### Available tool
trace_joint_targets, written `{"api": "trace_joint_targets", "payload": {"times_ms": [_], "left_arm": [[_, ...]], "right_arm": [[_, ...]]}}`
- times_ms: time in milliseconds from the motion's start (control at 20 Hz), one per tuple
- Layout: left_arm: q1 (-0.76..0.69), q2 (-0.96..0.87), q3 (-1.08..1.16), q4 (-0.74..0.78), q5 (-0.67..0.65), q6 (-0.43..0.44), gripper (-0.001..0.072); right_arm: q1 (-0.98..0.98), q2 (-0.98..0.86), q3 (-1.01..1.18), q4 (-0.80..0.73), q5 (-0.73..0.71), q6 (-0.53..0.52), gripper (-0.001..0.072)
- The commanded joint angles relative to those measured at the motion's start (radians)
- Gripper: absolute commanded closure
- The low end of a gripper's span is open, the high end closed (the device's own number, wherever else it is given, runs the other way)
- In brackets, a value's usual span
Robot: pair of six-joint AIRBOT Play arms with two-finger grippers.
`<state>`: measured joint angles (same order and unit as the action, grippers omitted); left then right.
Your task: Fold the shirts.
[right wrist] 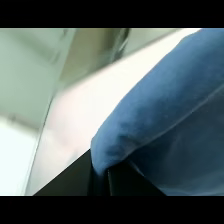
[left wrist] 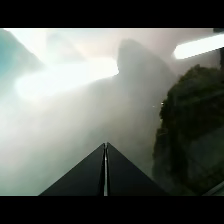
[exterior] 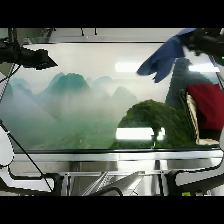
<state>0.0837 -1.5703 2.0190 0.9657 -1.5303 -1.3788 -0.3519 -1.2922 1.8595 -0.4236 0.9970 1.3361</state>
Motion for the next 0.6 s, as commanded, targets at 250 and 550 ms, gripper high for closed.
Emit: {"api": "trace_joint_targets", "payload": {"times_ms": [250,550], "left_arm": [[0.0,0.0,0.0,0.0,-0.017,-0.01,0.0696],[-0.024,0.0,0.0,0.001,-0.043,-0.009,0.0696]], "right_arm": [[-0.529,0.044,0.037,-0.221,0.29,0.345,0.0693],[-0.642,0.081,-0.003,-0.797,0.847,0.446,0.0692]]}}
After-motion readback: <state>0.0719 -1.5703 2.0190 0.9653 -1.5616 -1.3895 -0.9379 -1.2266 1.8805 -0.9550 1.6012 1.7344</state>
